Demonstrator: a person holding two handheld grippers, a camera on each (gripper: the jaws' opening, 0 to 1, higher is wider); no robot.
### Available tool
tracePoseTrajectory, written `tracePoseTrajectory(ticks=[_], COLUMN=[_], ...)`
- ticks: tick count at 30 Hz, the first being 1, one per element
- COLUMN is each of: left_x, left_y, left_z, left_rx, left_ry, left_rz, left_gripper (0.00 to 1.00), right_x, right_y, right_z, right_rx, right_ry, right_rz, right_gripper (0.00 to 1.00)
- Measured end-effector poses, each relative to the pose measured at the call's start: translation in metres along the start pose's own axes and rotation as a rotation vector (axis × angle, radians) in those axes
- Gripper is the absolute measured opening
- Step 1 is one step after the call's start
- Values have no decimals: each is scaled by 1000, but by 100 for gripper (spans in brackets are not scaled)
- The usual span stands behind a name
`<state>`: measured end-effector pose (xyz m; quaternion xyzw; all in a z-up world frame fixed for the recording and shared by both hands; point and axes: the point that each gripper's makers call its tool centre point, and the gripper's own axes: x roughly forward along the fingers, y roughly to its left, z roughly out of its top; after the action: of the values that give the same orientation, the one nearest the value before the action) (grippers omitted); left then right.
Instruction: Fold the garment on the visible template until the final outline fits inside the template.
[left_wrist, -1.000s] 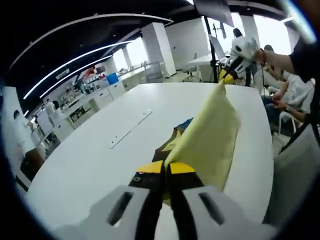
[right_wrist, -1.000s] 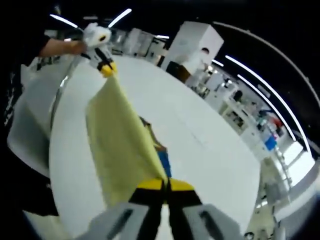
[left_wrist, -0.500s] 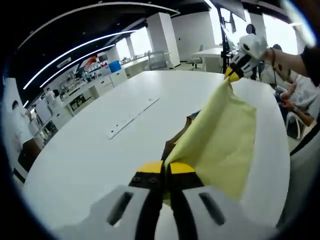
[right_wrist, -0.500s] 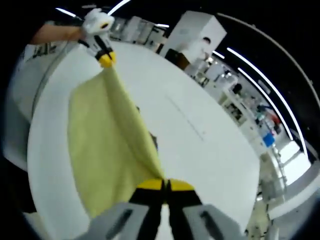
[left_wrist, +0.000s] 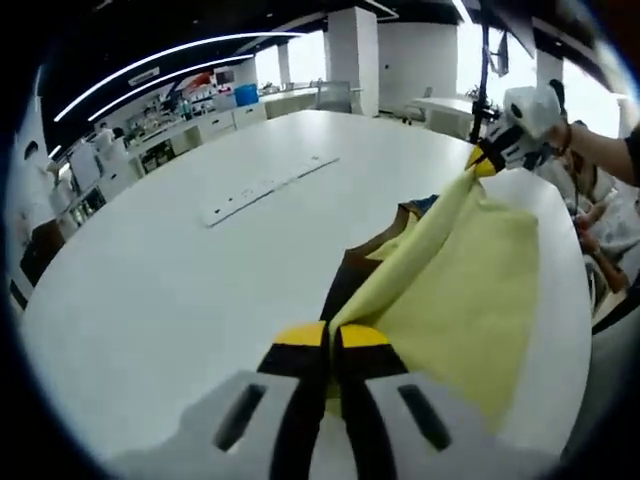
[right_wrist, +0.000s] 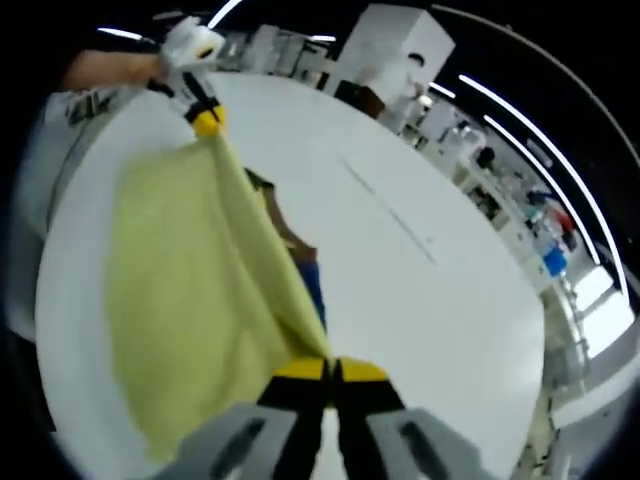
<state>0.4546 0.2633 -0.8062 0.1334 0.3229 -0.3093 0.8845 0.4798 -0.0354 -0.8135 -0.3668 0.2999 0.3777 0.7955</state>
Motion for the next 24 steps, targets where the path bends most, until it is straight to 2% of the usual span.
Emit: tracePoseTrajectory(ticks=[8,12,14,16,20,22,24], left_x=[9,13,14,12,4,-3,-9], left_y=[3,6,7,12,19,27,32], left_z=[-11,-14,-17,-19,-17,-16,-14], left_rx=[1,2,17,79,103,119,104], left_ry=[42,51,61,88,77,69,48], left_rz=[4,-1,5,34,61,86,98], left_gripper=[0,0,1,3,8,7,6], right_x=[17,17,19,19,15,10,6], right_y=[5,7,7,8,2,0,-1], right_z=[-11,-13,-15,-17,-17,-16,-16], right_rx=[-1,-9,-11,-2,48,45,43], right_ry=[41,51,57,69,63,57,57], right_rz=[28,36,35,32,11,-2,-3], right_gripper=[0,0,0,0,12,19,21])
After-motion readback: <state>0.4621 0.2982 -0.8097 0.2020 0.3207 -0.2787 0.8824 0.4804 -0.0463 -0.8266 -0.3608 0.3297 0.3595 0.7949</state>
